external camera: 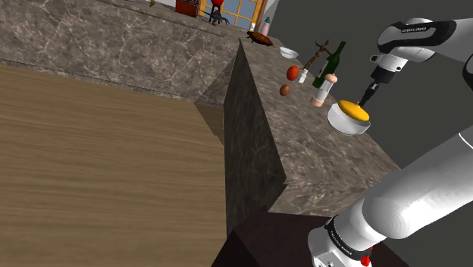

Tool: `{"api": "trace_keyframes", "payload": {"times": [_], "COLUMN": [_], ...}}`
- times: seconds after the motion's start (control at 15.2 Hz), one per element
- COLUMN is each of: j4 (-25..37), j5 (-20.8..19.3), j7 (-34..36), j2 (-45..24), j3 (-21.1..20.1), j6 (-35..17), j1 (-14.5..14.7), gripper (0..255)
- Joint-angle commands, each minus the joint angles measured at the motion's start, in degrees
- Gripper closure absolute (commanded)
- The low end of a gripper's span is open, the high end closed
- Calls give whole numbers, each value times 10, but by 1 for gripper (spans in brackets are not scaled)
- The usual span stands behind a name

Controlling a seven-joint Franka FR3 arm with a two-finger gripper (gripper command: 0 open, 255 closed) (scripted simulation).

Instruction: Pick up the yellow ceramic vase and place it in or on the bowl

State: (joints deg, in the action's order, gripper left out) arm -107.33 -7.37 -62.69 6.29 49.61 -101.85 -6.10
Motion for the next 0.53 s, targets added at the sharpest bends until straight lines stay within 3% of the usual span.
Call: {"api": "trace_keyframes", "payload": {"times": [0.0,0.2,0.26,0.46], "j4": [0,0,0,0], "j5": [0,0,0,0], "j7": [0,0,0,0], "j2": [0,0,0,0], "j3": [0,0,0,0], "j6": [-1,-1,-1,-1], "j1": [0,0,0,0], "gripper": [255,255,0,0]}}
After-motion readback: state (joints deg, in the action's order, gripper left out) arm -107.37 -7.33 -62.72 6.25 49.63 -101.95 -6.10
